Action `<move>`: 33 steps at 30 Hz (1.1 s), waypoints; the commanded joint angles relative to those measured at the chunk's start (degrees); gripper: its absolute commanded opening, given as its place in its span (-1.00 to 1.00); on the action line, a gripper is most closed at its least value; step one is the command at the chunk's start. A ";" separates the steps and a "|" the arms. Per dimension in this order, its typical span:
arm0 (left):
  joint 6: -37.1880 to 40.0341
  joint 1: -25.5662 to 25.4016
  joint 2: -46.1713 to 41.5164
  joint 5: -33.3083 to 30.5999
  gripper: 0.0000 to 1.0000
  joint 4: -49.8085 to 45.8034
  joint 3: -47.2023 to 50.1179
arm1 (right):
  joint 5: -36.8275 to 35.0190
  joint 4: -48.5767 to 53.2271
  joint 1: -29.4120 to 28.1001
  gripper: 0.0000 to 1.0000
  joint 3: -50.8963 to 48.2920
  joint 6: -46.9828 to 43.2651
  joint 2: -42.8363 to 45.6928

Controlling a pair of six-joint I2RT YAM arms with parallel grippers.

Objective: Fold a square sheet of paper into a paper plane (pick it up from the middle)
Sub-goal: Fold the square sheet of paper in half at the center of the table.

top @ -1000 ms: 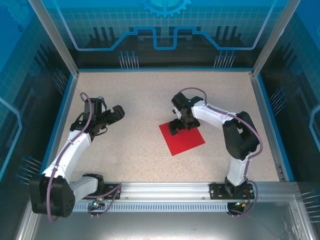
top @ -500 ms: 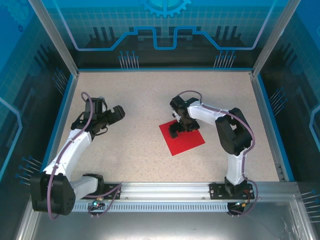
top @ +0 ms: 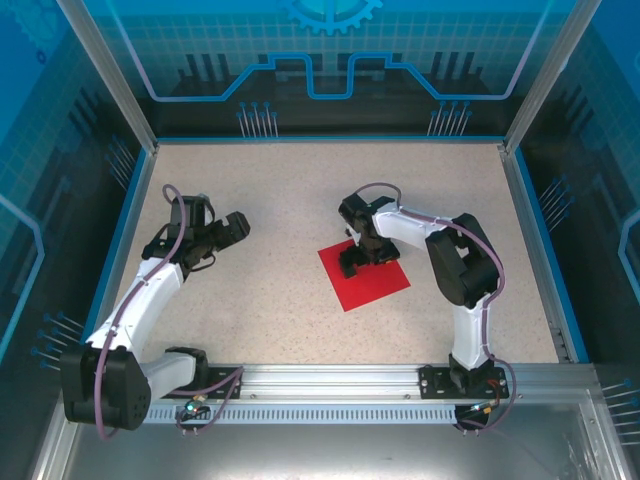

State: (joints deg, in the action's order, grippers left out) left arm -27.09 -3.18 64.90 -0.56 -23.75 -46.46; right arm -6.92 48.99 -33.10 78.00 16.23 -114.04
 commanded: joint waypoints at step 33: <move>-1.93 -1.15 1.58 6.36 0.97 -2.00 -1.20 | 2.26 -2.71 1.64 0.63 -5.04 1.96 -1.61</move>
State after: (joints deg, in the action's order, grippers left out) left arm -27.27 -3.36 65.49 1.56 -23.79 -46.46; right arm -6.00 46.96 -32.14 76.12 16.73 -113.12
